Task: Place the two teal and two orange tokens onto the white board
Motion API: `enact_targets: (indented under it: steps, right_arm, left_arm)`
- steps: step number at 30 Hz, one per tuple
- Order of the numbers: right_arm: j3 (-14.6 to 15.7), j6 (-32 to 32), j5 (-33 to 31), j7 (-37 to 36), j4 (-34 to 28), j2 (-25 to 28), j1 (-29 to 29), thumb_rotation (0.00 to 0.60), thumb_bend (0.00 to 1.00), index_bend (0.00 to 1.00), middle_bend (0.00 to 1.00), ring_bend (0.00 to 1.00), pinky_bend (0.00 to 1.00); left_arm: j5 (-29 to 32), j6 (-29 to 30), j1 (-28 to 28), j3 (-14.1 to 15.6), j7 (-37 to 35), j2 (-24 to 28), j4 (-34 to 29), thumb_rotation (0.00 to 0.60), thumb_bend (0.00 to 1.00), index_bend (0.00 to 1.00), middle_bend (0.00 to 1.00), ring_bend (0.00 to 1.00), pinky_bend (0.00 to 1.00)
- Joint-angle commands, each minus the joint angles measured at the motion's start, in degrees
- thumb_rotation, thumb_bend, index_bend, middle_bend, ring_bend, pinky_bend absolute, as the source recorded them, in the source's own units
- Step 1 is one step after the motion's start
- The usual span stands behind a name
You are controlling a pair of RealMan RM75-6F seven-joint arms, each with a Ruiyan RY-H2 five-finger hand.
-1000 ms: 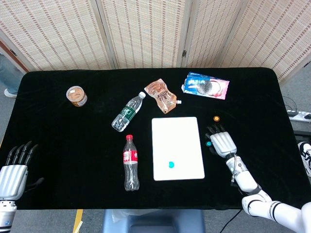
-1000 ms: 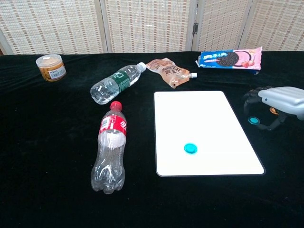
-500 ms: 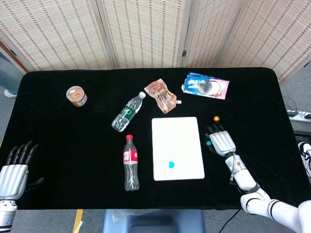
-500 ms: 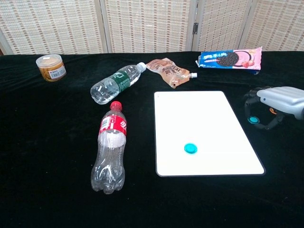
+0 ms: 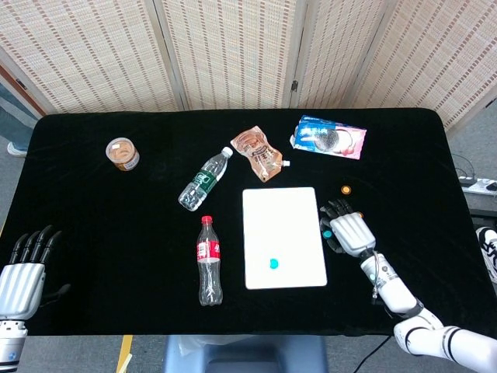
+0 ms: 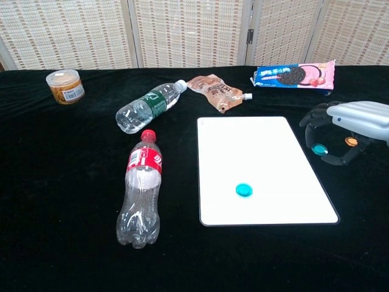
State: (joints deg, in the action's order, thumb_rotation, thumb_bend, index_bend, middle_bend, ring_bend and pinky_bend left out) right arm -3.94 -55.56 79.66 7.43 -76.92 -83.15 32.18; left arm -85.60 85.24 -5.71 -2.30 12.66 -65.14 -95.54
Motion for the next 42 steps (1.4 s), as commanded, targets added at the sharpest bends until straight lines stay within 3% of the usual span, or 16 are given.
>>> enact_targets:
  steps: [1,9,32,42]
  right_arm:
    - [2.4,-1.2,4.6,0.2,-5.0,2.1,0.1,0.600,0.43,0.50,0.20,0.06,0.00]
    - [4.5,0.5,7.8,3.1,-6.8,-0.2,1.6,0.600,0.43,0.50,0.20,0.06,0.00]
    - [4.1,2.1,6.9,7.1,-4.9,-4.6,3.3,0.600,0.43,0.49,0.19,0.06,0.00]
    - [4.5,1.1,7.2,7.1,-5.7,-4.0,3.0,0.600,0.43,0.34,0.18,0.06,0.00]
  left_arm:
    - [0.0,0.1,0.0,0.0,0.2,0.1,-0.3,0.600,0.17,0.00,0.00,0.01,0.00]
    - [-0.2,0.7,0.5,0.2,0.1,0.4,-0.7,0.600,0.17,0.00,0.00,0.01,0.00]
    - [-0.2,0.5,0.7,0.4,-1.0,0.1,0.5,0.600,0.17,0.00,0.00,0.00,0.00]
    - [-0.1,0.6,0.8,0.4,-1.5,0.0,0.9,0.600,0.17,0.00,0.00,0.00,0.00]
